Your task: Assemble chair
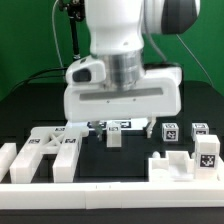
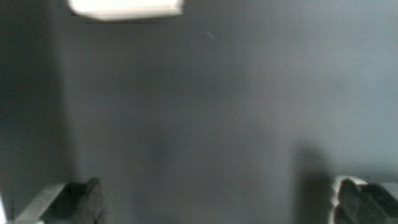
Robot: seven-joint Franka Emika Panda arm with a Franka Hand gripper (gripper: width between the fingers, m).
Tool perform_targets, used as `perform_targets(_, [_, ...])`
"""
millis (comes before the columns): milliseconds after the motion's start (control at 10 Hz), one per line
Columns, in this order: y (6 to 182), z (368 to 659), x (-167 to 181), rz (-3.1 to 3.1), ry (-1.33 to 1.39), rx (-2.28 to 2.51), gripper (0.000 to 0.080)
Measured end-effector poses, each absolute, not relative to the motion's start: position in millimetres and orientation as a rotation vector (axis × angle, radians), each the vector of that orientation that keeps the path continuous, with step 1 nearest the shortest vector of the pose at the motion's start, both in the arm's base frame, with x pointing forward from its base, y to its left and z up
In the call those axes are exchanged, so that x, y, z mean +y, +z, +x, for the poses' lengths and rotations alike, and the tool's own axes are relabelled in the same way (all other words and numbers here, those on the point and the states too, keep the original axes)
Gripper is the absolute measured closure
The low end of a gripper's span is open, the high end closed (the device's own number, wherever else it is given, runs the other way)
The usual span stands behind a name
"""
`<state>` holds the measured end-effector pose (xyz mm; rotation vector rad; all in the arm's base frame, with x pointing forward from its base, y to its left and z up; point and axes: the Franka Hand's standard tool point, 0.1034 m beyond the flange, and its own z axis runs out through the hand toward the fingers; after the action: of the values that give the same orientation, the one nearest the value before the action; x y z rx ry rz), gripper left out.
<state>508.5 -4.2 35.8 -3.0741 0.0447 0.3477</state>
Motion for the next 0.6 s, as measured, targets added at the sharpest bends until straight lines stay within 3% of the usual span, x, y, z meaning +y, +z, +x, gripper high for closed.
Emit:
perform_targets(100, [41.7,503,-2,-3.063,0.484,0.033,0.0151])
perform_targets(600, [38.9,490,2,-2.947,0.885,0.018,0.0151])
